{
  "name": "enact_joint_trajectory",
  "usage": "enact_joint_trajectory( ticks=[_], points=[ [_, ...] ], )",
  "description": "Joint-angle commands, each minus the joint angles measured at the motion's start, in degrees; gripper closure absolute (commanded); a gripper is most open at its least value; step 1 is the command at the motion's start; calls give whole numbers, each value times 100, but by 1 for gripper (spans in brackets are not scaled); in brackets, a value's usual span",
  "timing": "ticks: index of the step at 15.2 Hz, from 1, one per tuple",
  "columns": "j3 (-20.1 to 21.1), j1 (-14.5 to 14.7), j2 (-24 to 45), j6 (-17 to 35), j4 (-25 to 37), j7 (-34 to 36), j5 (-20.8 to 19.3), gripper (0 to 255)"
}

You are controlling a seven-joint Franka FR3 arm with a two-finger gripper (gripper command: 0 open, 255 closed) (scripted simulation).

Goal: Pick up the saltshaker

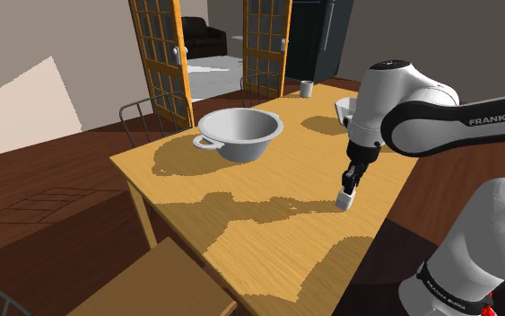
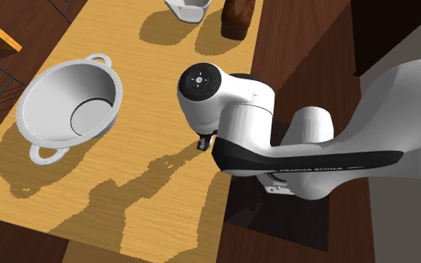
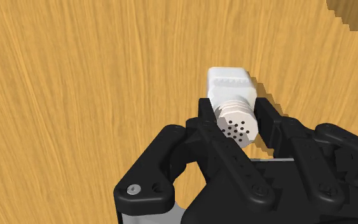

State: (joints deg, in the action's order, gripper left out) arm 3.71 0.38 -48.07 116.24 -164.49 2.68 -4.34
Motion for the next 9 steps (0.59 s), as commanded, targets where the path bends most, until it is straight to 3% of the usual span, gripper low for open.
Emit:
enact_joint_trajectory(
  ticks=[1,4,9],
  points=[
    [-1,-3,3,-2,-6,0,-5,255],
    [9,6,-7,-12,-9,11,5,255],
    [-5,11,-147,-469,311,-36,15,255]
  ],
)
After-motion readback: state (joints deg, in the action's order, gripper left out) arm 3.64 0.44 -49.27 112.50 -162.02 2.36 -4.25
